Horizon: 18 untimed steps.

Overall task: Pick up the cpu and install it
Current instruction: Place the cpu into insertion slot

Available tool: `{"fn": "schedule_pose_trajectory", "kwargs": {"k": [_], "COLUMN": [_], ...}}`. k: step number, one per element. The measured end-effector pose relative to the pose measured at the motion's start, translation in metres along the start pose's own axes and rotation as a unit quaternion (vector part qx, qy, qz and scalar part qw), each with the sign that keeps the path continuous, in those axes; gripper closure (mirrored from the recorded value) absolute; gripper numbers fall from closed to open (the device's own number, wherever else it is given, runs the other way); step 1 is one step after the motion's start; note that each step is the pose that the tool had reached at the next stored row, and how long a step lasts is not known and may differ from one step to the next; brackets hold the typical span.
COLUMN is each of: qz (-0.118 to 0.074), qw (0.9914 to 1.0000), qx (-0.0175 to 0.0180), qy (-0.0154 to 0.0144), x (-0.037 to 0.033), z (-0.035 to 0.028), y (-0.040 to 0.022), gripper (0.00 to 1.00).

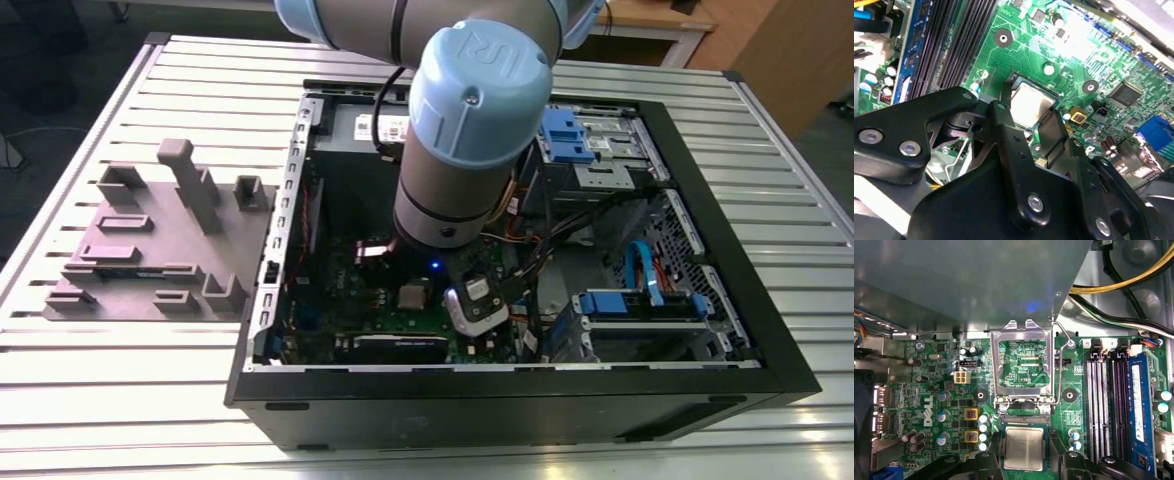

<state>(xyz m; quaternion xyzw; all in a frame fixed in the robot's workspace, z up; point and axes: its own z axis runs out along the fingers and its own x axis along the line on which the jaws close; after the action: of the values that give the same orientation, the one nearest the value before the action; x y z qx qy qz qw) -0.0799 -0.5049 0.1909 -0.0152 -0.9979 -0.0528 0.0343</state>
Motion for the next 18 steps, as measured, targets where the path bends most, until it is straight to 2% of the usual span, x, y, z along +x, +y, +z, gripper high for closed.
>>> {"fn": "schedule_pose_trajectory", "kwargs": {"k": [18], "qz": [-0.006], "qw": [0.99998], "qx": [-0.0007], "qy": [0.0007], "x": [0.0000], "z": [0.0000], "y": [0.0007], "gripper": [0.53]}}
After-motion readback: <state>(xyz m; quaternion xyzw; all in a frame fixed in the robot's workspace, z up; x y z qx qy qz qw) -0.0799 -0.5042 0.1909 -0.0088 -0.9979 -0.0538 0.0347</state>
